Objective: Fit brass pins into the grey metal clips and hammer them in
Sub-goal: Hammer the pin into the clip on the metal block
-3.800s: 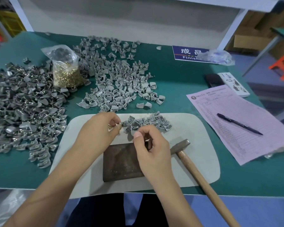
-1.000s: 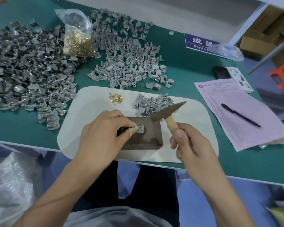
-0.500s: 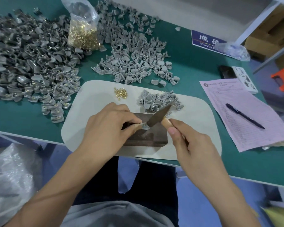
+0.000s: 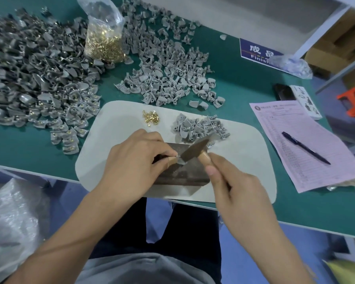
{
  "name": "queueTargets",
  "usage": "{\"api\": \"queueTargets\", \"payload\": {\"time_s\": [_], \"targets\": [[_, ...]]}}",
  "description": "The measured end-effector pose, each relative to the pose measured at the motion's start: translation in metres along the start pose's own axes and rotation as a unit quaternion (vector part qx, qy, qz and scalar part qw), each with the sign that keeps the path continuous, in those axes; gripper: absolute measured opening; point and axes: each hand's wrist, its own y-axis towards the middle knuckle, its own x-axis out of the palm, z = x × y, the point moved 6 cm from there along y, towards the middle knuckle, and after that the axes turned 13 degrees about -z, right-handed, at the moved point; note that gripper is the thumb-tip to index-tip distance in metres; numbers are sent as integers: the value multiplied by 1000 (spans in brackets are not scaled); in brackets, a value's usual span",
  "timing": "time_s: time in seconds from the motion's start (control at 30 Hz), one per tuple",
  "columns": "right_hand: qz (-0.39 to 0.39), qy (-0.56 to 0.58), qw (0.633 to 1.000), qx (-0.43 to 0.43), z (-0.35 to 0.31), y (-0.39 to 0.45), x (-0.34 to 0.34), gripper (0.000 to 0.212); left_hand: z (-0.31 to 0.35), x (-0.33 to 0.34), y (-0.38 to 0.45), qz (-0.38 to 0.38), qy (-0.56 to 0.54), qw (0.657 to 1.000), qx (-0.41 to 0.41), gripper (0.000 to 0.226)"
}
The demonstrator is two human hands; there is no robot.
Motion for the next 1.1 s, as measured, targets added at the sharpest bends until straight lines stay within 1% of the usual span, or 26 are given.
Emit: {"api": "queueTargets", "payload": {"time_s": [0.03, 0.07, 0.1, 0.17, 0.27, 0.37, 0.43, 0.47, 0.53, 0.57, 0.6, 0.63, 0.7, 0.77, 0.87, 0.97, 1.1], "targets": [[-26, -7, 1000, 1, 3, 0, 4, 35, 0, 0, 0, -1, 2, 1000, -1, 7], [-32, -2, 999, 2, 7, -1, 3, 35, 0, 0, 0, -4, 3, 1000, -2, 8], [-21, 11, 1000, 8, 11, -1, -1, 34, 0, 0, 0, -6, 1, 1000, -2, 8], [29, 13, 999, 35, 22, -1, -11, 30, -1, 1, 0, -7, 0, 1000, 0, 9], [90, -71, 987, 112, 46, -5, -15, 32, -2, 3, -1, -7, -14, 1000, 1, 7], [108, -102, 969, 196, 76, -15, -6, 33, -3, 4, -1, -6, -21, 1000, 2, 6], [104, -110, 963, 221, 84, -20, 2, 29, -4, 4, 0, -4, -23, 1000, 3, 6], [108, -126, 961, 220, 83, -20, 6, 29, -4, 4, 0, -6, -24, 1000, 4, 7], [157, -176, 952, 196, 74, -17, 7, 25, -4, 5, 0, -7, -29, 1000, 8, 6], [193, -176, 951, 167, 65, -13, 5, 20, -4, 6, -1, -5, -33, 999, 10, 5], [219, -149, 957, 122, 54, -8, 4, 19, -5, 5, -3, 0, -38, 999, 12, 5], [225, -94, 968, 63, 41, -1, 5, 22, -6, 5, -6, 9, -44, 999, 13, 4], [182, -2, 982, -50, 7, 16, 12, 21, -9, 3, -14, 35, -56, 998, 5, 4], [115, 3, 986, -123, -29, 33, 26, 14, -17, -2, -24, 70, -72, 995, -8, 9], [55, -17, 987, -150, -62, 56, 48, 5, -38, -17, -40, 117, -79, 990, -30, 16], [-7, -21, 985, -169, -88, 75, 72, 2, -64, -32, -59, 141, -73, 985, -61, 19], [-75, -45, 977, -192, -128, 91, 111, 4, -100, -43, -86, 164, -50, 979, -115, 11]]}}
